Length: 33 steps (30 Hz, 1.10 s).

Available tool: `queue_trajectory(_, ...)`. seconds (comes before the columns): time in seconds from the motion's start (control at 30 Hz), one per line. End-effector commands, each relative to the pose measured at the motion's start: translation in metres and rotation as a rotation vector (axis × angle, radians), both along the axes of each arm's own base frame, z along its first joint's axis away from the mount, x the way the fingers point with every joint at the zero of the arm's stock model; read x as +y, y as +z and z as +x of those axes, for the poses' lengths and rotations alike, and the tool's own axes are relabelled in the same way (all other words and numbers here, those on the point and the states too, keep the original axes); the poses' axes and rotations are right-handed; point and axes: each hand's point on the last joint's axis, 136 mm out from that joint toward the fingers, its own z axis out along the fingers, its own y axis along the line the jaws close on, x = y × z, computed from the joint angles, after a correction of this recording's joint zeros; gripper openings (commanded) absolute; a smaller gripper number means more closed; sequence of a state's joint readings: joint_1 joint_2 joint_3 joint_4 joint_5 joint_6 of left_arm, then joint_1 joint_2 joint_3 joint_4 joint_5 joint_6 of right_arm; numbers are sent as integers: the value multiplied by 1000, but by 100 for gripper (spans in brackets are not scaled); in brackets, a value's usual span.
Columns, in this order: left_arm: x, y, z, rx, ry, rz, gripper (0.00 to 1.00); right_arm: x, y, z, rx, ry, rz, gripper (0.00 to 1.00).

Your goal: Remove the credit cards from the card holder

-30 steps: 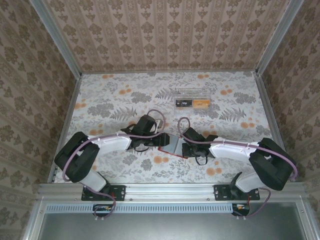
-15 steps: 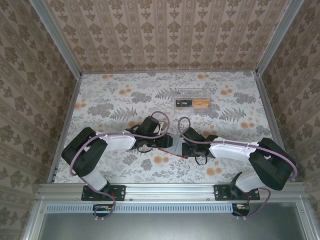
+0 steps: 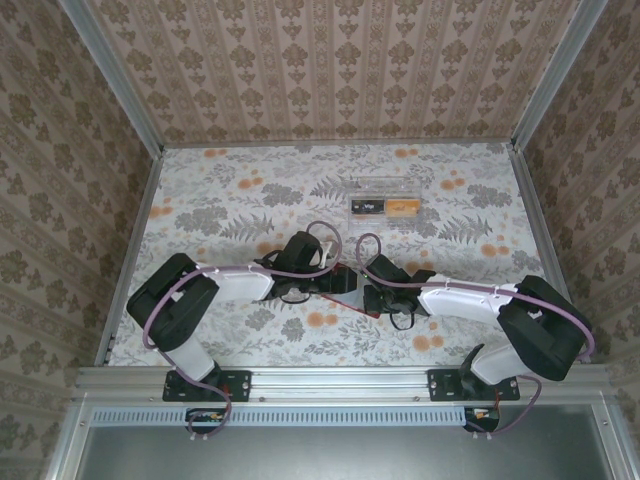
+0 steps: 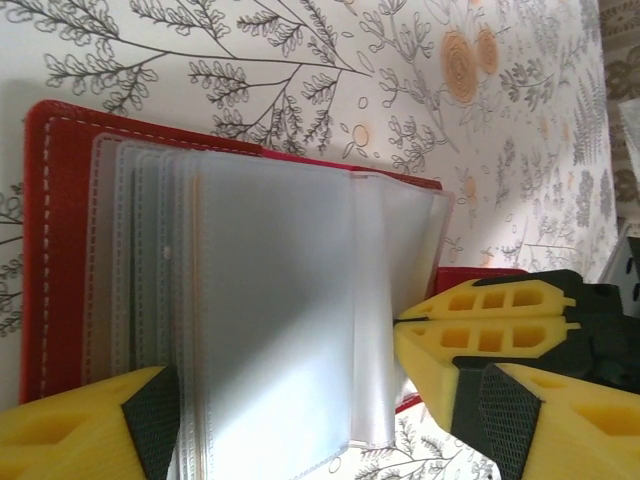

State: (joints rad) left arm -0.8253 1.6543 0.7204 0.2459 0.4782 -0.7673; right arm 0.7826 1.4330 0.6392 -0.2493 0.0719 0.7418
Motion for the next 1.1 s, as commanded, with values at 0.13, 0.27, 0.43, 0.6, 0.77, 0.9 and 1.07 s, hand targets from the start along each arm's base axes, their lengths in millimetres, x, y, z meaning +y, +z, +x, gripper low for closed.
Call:
queue_trajectory(0.13,3,4,-7,-3,-7,5,80,-16,-4,-7,16,-46,-53,2)
queue_trajectory(0.27,14,7,-1,-45,23,58,80,-33,16,-9,-33,-94,-67,6)
queue_trajectory(0.43,16,12,1,-67,24,63,80,-50,19,-17,-35,-126,-64,9)
queue_trajectory(0.6,9,14,0,-69,3,50,79,-52,1,-18,2,-133,-48,8)
queue_trajectory(0.77,4,8,-1,-54,-12,43,79,-45,-12,-16,35,-120,-55,7)
queue_trajectory(0.9,2,7,-3,-52,-23,41,79,-44,-16,-17,47,-118,-59,6)
queue_trajectory(1.07,2,0,-2,-40,-21,57,79,-45,-14,-18,43,-119,-55,6)
